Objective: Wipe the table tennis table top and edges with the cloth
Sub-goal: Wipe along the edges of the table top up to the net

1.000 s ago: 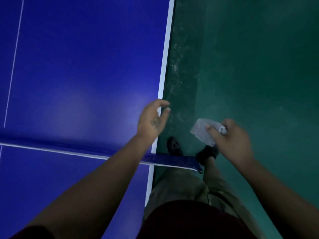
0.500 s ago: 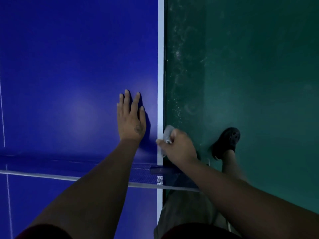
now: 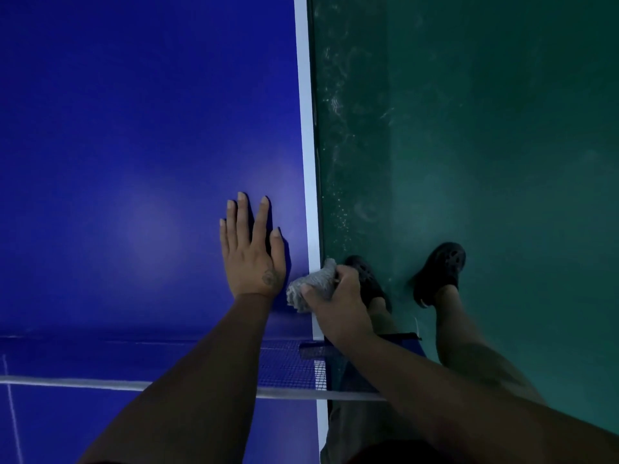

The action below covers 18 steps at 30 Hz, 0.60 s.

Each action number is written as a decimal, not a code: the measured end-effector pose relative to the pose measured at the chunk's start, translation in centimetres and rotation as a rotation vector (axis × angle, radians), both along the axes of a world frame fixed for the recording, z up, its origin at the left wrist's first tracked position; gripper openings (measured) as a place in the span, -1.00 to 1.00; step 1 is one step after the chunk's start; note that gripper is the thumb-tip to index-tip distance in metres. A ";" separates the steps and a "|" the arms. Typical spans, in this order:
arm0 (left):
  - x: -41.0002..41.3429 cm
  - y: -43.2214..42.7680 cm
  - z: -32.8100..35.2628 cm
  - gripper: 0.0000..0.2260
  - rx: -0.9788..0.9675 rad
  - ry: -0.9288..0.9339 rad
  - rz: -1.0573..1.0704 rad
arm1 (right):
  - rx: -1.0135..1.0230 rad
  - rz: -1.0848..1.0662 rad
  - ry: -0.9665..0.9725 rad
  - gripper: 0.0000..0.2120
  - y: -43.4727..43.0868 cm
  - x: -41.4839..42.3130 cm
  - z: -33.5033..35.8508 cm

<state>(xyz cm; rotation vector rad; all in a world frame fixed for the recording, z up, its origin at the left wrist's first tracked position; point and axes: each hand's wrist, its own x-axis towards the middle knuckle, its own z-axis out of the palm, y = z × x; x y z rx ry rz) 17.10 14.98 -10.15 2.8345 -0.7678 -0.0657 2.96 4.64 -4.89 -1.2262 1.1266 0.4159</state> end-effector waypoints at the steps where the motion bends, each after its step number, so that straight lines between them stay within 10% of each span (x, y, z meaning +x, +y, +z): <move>1: 0.0 0.0 0.0 -0.49 -0.009 -0.003 0.003 | 0.004 0.001 0.004 -0.32 0.3 0.3 -0.3; 18: 0.0 0.3 0.0 -0.52 -0.037 0.002 -0.003 | -0.078 -0.025 -0.061 -0.73 -8.7 15.5 -2.9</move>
